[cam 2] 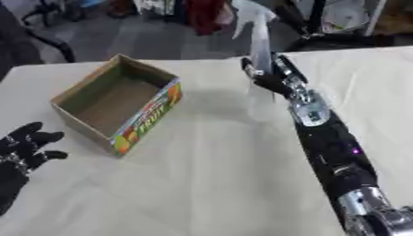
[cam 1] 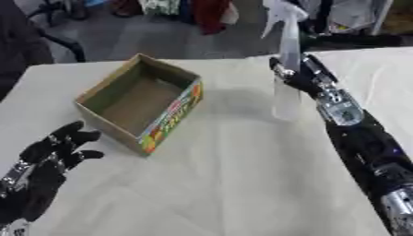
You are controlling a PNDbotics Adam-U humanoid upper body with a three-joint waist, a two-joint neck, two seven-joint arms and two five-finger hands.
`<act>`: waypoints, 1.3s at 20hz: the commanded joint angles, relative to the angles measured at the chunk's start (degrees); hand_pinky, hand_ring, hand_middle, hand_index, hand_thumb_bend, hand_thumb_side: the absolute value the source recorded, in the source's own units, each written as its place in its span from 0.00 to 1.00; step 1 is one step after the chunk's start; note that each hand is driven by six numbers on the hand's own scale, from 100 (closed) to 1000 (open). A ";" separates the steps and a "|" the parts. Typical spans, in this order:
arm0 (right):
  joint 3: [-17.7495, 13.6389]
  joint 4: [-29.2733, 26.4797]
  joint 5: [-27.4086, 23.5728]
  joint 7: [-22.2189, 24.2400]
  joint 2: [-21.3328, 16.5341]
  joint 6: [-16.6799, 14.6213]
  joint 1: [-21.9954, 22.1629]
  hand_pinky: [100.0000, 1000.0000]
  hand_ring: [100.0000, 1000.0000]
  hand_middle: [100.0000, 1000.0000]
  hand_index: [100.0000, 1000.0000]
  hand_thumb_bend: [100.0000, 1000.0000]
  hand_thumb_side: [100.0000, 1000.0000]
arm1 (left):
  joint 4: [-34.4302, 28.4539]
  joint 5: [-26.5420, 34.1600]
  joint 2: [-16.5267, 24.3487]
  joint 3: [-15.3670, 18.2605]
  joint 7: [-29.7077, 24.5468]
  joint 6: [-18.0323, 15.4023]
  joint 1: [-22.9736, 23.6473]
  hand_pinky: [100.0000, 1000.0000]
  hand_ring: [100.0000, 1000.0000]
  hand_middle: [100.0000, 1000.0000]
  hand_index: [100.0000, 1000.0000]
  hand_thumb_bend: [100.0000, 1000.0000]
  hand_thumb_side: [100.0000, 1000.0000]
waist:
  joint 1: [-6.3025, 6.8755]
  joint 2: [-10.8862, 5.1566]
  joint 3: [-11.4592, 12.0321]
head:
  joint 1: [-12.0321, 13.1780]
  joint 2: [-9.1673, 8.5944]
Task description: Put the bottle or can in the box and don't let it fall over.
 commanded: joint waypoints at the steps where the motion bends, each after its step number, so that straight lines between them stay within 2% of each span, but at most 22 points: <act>1: 0.59 -2.86 -2.63 1.40 -1.71 0.57 -2.37 0.20 0.22 0.11 0.13 0.00 0.41 | -0.68 -0.01 0.36 0.08 0.01 0.09 -0.49 0.75 0.92 0.72 0.93 0.07 0.91 | -0.21 -0.82 0.28 | -0.36 -0.65; 8: 1.40 -3.67 -4.99 4.33 -2.13 1.58 -3.92 0.21 0.22 0.11 0.13 0.00 0.41 | -0.62 -0.27 0.41 0.08 -0.02 -0.07 -0.62 0.75 0.91 0.71 0.93 0.07 0.90 | -0.46 -0.72 1.00 | -0.93 -1.16; 10: 2.36 -4.50 -4.48 5.43 -1.94 1.03 -5.53 0.21 0.22 0.11 0.13 0.00 0.41 | -1.03 0.01 0.44 0.07 -0.01 -0.20 -1.93 0.75 0.91 0.70 0.93 0.07 0.90 | -0.90 0.43 2.60 | -2.59 -3.89; 16: 2.63 -3.53 -3.99 9.96 -3.18 -1.03 -10.18 0.23 0.23 0.12 0.14 0.00 0.41 | -1.93 1.09 0.68 -0.43 -0.28 0.13 -5.61 0.75 0.91 0.68 0.92 0.06 0.87 | -2.77 3.09 8.37 | -7.58 -7.78; 20: 2.61 -3.11 -3.74 12.56 -3.15 -2.71 -11.68 0.25 0.24 0.13 0.15 0.00 0.41 | -2.37 1.81 0.76 -0.64 -0.38 0.56 -7.26 0.75 0.90 0.67 0.92 0.06 0.87 | -3.82 4.07 10.95 | -10.53 -8.93; 26: 3.18 -2.98 -3.44 15.47 -2.12 -4.92 -13.50 0.29 0.25 0.14 0.15 0.00 0.41 | -2.62 2.51 0.85 -1.15 -0.76 1.16 -8.60 0.75 0.90 0.67 0.92 0.06 0.86 | -4.85 4.37 13.39 | -13.68 -9.70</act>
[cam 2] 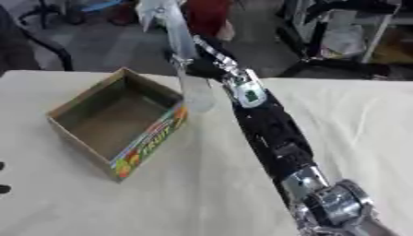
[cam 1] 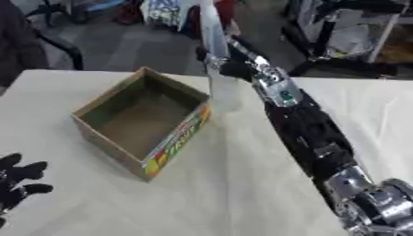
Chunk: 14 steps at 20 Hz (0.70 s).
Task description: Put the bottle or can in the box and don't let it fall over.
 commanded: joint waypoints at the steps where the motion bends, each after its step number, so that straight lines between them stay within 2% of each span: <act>1: 0.46 -0.79 0.26 1.69 -0.18 -1.47 -2.45 0.29 0.25 0.14 0.15 0.00 0.41 | -1.17 0.70 0.80 -0.42 -0.23 0.43 -1.18 0.75 0.90 0.67 0.92 0.06 0.86 | -0.03 -0.70 0.54 | -1.67 -1.16; 8: 1.31 -0.64 0.27 4.81 1.15 -3.59 -3.06 0.32 0.26 0.15 0.16 0.00 0.41 | -0.95 0.86 0.70 -0.81 -0.58 0.96 -1.85 0.75 0.90 0.67 0.92 0.07 0.86 | -0.63 -0.62 1.31 | -3.05 -1.18; 9: 1.37 -0.45 0.40 5.05 1.25 -3.70 -2.96 0.39 0.34 0.23 0.25 0.00 0.41 | -0.93 0.85 0.69 -0.82 -0.57 1.04 -1.92 0.75 0.90 0.65 0.91 0.07 0.87 | -0.70 -0.58 1.36 | -3.17 -1.25; 11: 1.61 0.09 1.57 5.97 1.67 -4.27 -2.57 0.45 0.43 0.32 0.35 0.00 0.41 | -0.72 0.57 0.55 -0.89 -0.46 1.36 -2.24 0.75 0.90 0.65 0.91 0.07 0.87 | -0.93 -0.47 1.56 | -3.56 -1.46; 12: 1.52 0.09 2.31 6.19 1.81 -4.85 -2.53 0.50 0.51 0.41 0.44 0.00 0.41 | -0.67 0.49 0.49 -0.92 -0.40 1.47 -2.33 0.75 0.89 0.65 0.91 0.07 0.87 | -0.98 -0.45 1.62 | -3.63 -1.54; 14: 1.38 -0.26 3.85 6.16 1.95 -6.38 -2.55 0.54 0.58 0.48 0.52 0.00 0.40 | -0.60 0.43 0.41 -0.99 -0.25 1.65 -2.46 0.75 0.89 0.65 0.91 0.07 0.87 | -1.04 -0.44 1.71 | -3.77 -1.68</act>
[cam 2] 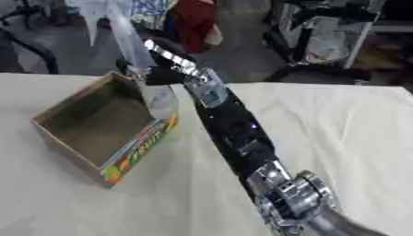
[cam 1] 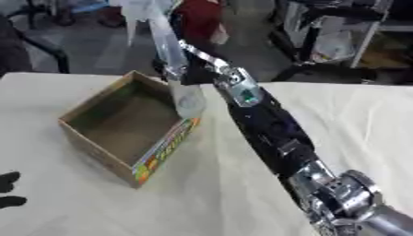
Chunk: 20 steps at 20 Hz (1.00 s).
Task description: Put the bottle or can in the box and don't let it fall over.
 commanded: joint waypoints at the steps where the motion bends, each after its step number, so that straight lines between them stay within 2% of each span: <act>1: -0.12 -0.98 2.28 1.26 -0.44 -3.68 -1.27 0.54 0.58 0.48 0.52 0.00 0.40 | -0.62 -0.03 0.37 -0.12 0.20 0.41 -0.88 0.75 0.89 0.65 0.91 0.07 0.87 | 0.32 -0.78 0.22 | -0.46 -0.94; 2: -0.19 -1.09 2.81 0.88 -0.39 -4.53 -1.29 0.53 0.54 0.44 0.47 0.00 0.41 | -0.63 -0.02 0.35 -0.14 0.22 0.46 -0.93 0.75 0.89 0.64 0.91 0.07 0.87 | 0.30 -0.80 0.28 | -0.58 -0.97; 3: -0.24 -1.18 3.06 0.37 -0.36 -5.40 -1.29 0.53 0.54 0.44 0.47 0.00 0.41 | -0.66 -0.01 0.34 -0.14 0.25 0.50 -0.97 0.75 0.89 0.64 0.91 0.07 0.87 | 0.28 -0.82 0.34 | -0.65 -1.01; 4: -0.21 -1.32 3.26 -0.11 -0.36 -6.19 -1.34 0.56 0.61 0.50 0.52 0.00 0.41 | -0.67 0.01 0.33 -0.15 0.28 0.54 -0.99 0.75 0.89 0.65 0.91 0.07 0.87 | 0.25 -0.84 0.38 | -0.70 -1.04; 5: -0.10 -1.68 3.44 -0.54 -0.37 -7.09 -1.39 0.57 0.64 0.52 0.54 0.00 0.41 | -0.67 0.03 0.33 -0.16 0.30 0.58 -1.02 0.75 0.89 0.65 0.91 0.07 0.87 | 0.22 -0.87 0.41 | -0.74 -1.09; 7: 0.22 -2.39 4.20 -1.15 -0.45 -8.95 -1.50 0.64 0.75 0.65 0.65 0.00 0.38 | -0.65 0.08 0.32 -0.18 0.34 0.68 -1.06 0.75 0.89 0.65 0.91 0.07 0.87 | 0.16 -0.91 0.49 | -0.77 -1.20; 9: 0.97 -3.43 5.64 -0.98 -0.90 -10.85 -1.68 0.79 0.89 0.80 0.80 0.00 0.28 | -0.65 0.13 0.33 -0.19 0.38 0.77 -1.11 0.75 0.89 0.65 0.91 0.07 0.86 | 0.05 -0.98 0.62 | -0.87 -1.35; 10: 1.54 -3.84 6.53 -0.45 -1.35 -11.82 -1.76 0.90 0.98 0.88 0.91 0.00 0.23 | -0.65 0.17 0.35 -0.22 0.39 0.82 -1.14 0.75 0.89 0.65 0.91 0.07 0.86 | -0.02 -1.03 0.70 | -0.94 -1.40; 12: 2.01 -4.05 8.36 1.02 -2.30 -13.63 -1.76 1.00 1.00 0.96 0.99 0.00 0.46 | -0.58 0.17 0.37 -0.27 0.42 1.00 -1.25 0.75 0.89 0.65 0.91 0.08 0.87 | -0.19 -1.13 0.84 | -1.05 -1.49; 15: 1.23 -3.63 11.18 1.43 -3.42 -14.93 -1.69 1.00 1.00 1.00 1.00 0.00 0.49 | -0.39 -0.05 0.33 -0.38 0.43 1.39 -1.41 0.75 0.89 0.65 0.91 0.08 0.87 | -0.49 -1.25 0.93 | -1.16 -1.68; 20: 0.43 -4.40 15.80 -1.41 -3.79 -14.25 -1.47 1.00 1.00 1.00 1.00 0.00 0.45 | -0.38 -0.29 0.30 -0.42 0.37 1.61 -1.65 0.75 0.90 0.65 0.92 0.08 0.87 | -0.69 -1.36 0.91 | -1.12 -2.21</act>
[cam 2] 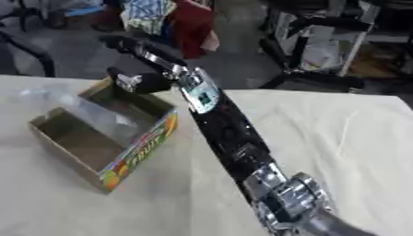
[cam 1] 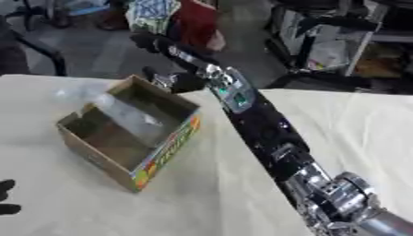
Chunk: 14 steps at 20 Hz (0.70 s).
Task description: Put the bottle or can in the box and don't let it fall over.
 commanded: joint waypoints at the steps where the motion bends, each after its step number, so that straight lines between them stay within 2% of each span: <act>1: -1.06 -1.61 3.00 4.92 -1.27 -6.68 -1.24 1.00 1.00 1.00 1.00 0.00 0.46 | -0.75 -0.18 0.31 -0.08 -0.05 0.18 -0.74 0.75 0.90 0.65 0.92 0.08 0.87 | 0.31 -1.29 -0.03 | 0.16 -0.96; 5: -2.80 -1.20 6.01 1.27 -0.51 -4.40 -0.60 1.00 1.00 0.97 1.00 0.00 0.46 | -0.79 0.11 0.52 -0.07 -0.48 -0.12 -0.38 0.75 0.90 0.65 0.92 0.08 0.87 | 0.55 -1.52 -1.00 | 1.06 -0.15; 10: -3.21 -1.46 2.63 -3.07 -1.35 -1.10 1.34 0.92 0.98 0.92 0.99 0.00 0.46 | -0.58 0.05 1.30 0.64 -0.14 -0.69 1.00 0.75 0.90 0.65 0.92 0.07 0.87 | 1.29 -2.30 -3.48 | 2.91 2.01; 14: -4.21 -3.21 -0.93 -5.84 -1.87 2.09 4.27 0.86 0.94 0.88 0.96 0.00 0.49 | -0.36 -0.26 2.12 1.19 0.34 -1.38 2.69 0.75 0.90 0.65 0.92 0.06 0.87 | 2.12 -3.46 -5.93 | 3.91 4.74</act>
